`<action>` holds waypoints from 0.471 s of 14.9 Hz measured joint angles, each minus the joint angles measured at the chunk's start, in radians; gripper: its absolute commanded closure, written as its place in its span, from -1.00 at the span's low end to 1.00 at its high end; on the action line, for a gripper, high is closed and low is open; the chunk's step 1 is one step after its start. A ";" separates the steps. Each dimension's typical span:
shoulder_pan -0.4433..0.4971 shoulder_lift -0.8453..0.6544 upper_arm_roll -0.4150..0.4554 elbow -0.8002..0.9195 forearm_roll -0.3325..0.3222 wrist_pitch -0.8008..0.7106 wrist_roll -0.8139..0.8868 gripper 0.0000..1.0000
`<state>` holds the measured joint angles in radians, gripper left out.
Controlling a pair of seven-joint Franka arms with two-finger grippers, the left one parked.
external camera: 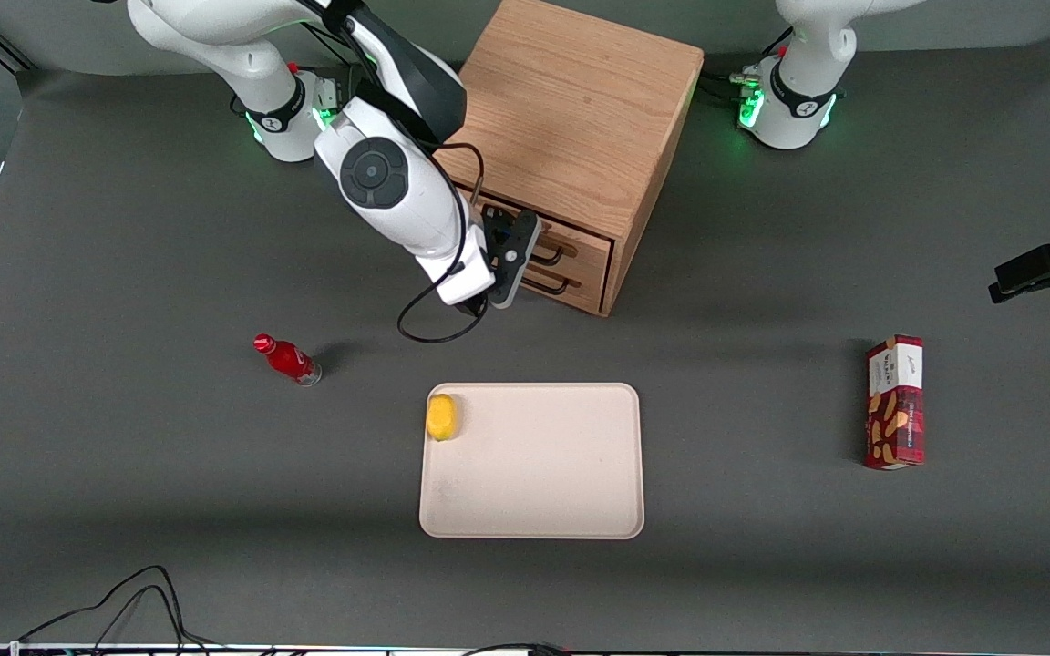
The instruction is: Open upper drawer
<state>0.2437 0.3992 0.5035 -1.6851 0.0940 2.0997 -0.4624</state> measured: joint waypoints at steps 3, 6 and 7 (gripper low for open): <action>-0.003 0.017 -0.006 0.020 -0.004 0.002 0.000 -1.00; -0.003 0.036 -0.008 0.047 -0.008 0.002 0.000 -1.00; -0.003 0.043 -0.008 0.056 -0.014 0.002 0.000 -1.00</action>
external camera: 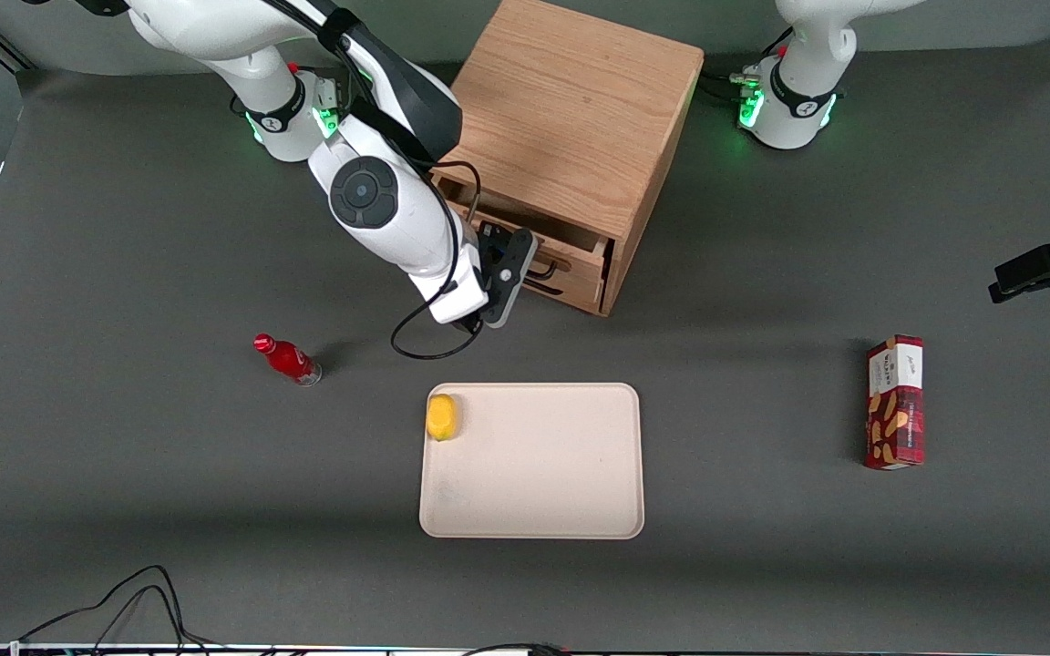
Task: Open upper drawer
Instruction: 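Pull the upper drawer outward by its handle with the right gripper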
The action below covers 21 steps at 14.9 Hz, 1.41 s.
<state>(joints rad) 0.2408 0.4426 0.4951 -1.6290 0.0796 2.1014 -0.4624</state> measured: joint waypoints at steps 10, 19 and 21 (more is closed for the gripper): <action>-0.002 0.052 -0.034 0.065 -0.045 0.000 0.000 -1.00; -0.003 0.074 -0.071 0.114 -0.052 0.000 -0.006 -1.00; -0.003 0.081 -0.078 0.126 -0.053 0.000 -0.009 -1.00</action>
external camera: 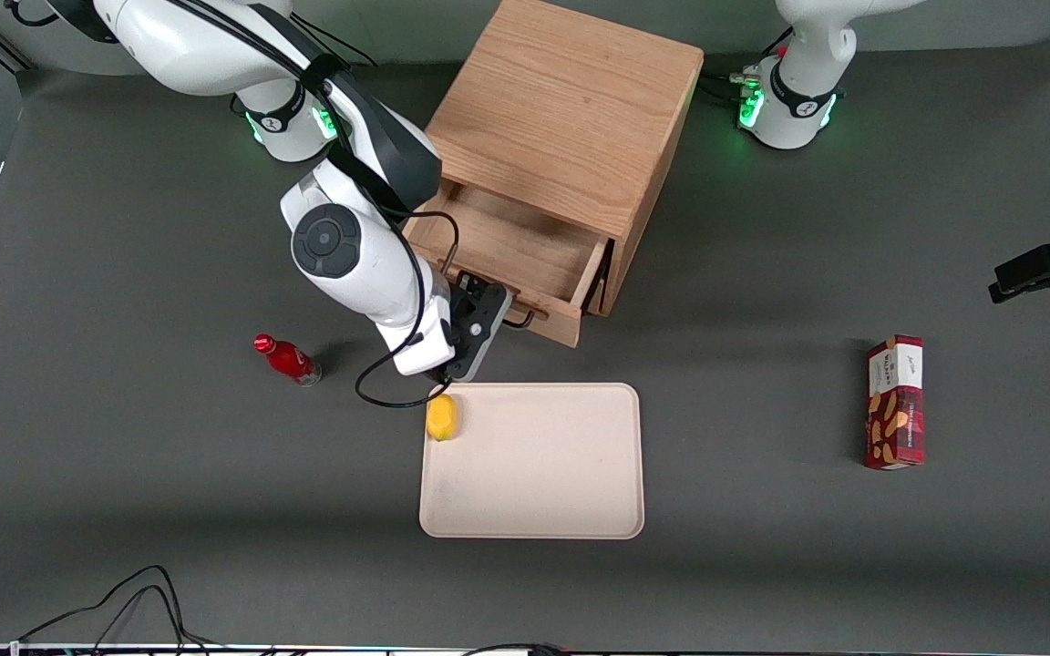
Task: Open upper drawer
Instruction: 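Pull the upper drawer outward by its handle with the right gripper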
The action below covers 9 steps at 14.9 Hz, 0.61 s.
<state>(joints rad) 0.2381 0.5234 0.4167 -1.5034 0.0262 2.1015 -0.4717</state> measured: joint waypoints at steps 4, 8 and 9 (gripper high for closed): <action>-0.001 0.015 -0.008 0.019 -0.002 0.000 -0.017 -1.00; -0.005 0.026 -0.008 0.034 -0.027 0.000 -0.018 -1.00; -0.005 0.030 -0.008 0.040 -0.031 0.000 -0.019 -1.00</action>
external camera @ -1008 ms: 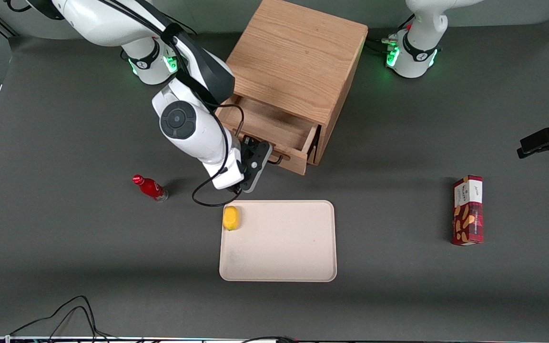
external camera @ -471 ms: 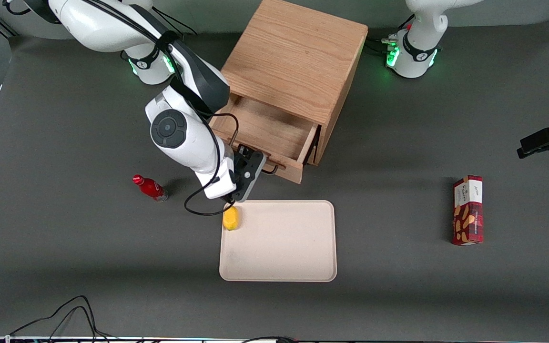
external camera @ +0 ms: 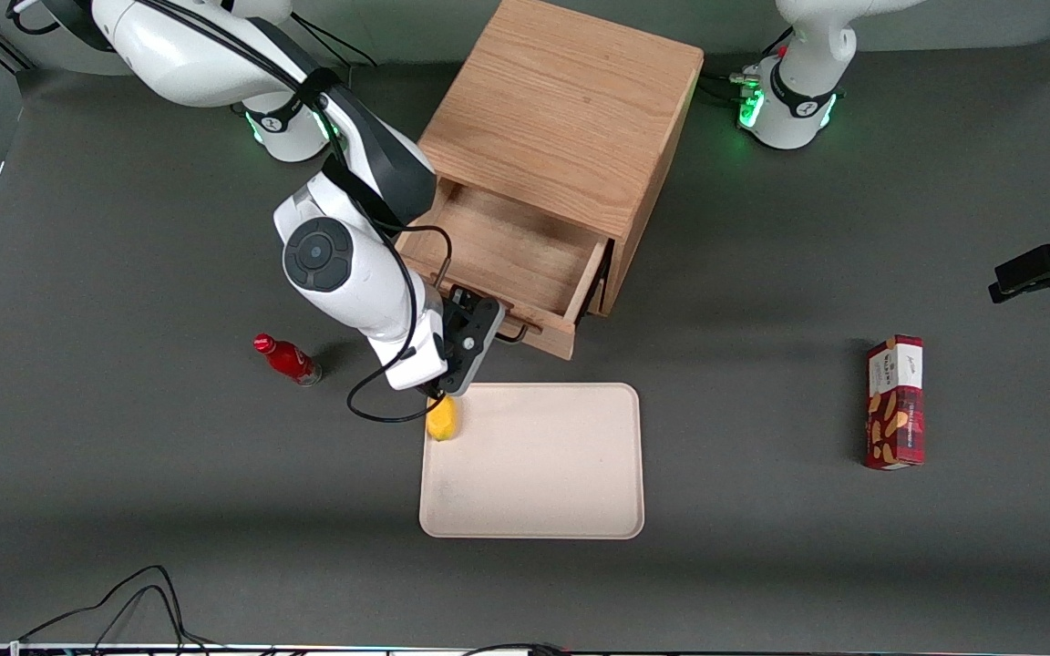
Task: Open upper drawer
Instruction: 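Pull the upper drawer outward by its handle with the right gripper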
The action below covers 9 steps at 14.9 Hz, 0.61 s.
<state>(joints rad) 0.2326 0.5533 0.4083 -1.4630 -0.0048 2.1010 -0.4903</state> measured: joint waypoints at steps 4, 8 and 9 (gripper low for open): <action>-0.009 0.010 -0.001 0.015 -0.003 -0.001 -0.003 -1.00; -0.022 0.024 -0.001 0.035 -0.003 -0.003 -0.024 -1.00; -0.023 0.027 -0.002 0.041 -0.003 -0.005 -0.026 -1.00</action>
<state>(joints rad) 0.2093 0.5806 0.4065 -1.4215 -0.0082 2.0962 -0.5165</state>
